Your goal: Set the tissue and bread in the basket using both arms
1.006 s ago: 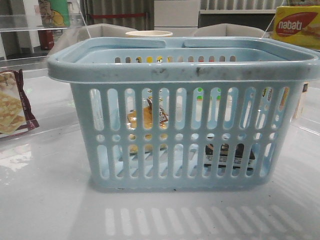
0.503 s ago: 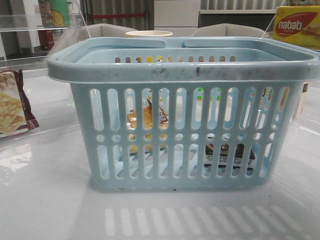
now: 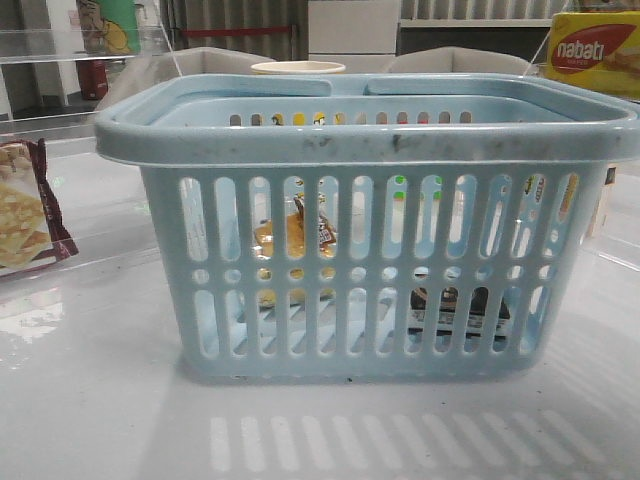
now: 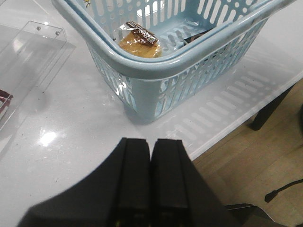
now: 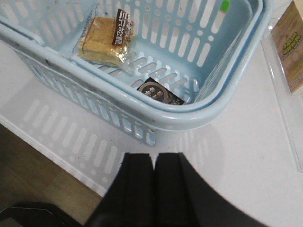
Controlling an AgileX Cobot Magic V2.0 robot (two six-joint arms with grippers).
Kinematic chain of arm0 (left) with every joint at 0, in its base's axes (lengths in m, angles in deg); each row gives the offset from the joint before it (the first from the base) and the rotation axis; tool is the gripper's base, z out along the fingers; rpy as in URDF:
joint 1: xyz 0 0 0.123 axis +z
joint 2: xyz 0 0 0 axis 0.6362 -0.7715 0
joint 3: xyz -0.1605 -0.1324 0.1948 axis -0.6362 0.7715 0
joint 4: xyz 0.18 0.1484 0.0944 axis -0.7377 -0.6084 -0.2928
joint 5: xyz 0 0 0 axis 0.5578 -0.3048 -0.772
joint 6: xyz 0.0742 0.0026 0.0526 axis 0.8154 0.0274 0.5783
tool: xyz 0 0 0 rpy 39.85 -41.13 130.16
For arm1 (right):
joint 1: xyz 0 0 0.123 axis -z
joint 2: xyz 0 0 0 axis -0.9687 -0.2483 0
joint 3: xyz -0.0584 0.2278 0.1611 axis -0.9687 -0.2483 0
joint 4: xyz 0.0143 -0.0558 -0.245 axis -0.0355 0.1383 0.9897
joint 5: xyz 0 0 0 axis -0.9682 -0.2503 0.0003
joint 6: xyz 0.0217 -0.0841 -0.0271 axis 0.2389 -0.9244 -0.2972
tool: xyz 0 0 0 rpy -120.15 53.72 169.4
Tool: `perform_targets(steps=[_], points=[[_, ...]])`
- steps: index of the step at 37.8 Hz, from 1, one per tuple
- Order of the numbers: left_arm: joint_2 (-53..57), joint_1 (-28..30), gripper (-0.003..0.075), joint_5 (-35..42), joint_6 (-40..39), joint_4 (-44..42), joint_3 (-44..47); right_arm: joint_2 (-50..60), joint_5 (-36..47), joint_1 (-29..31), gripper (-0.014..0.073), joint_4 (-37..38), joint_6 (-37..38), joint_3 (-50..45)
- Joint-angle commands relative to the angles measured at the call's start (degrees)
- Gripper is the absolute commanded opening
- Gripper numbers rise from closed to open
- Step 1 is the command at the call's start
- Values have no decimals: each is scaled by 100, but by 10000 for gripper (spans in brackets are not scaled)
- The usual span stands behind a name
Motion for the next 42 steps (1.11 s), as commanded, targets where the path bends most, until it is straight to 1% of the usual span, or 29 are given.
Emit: perform_targets(steps=[1,16,20,23,26,28,31,34,38,42], points=[[11,-20,91,404,-67,28,-143,10,348,6,29,62,-52,155],[113,-20,91,432,-67,53,-119,10,348,6,29,62,-52,155],[313,172,91,432,-67,88,-63,10,347,6,29,62,-52,155],[636,696,91,579,-67,96,-10,10,347,6,29,62,-52,155],[959,1214,91,1023,-67,36,195,10,347,6,29,62,-52,155],[1171,1518,91,1477,-67,-37,404,10,347,6,29,62,-52,155],[1693,2115,91,2424,-67,-134,1002,10,347,6,29,62,-52,155],[2260,2584,91,3079,-67,-160,1681,10,347,6,29,62,-52,155],[2952,3066,91,3464,-67,-160,2563,10,347,6,29,62,-52,155],[3404,3311,91,3803,-67,-160,3293,10,347,6,29,62,-52,155]])
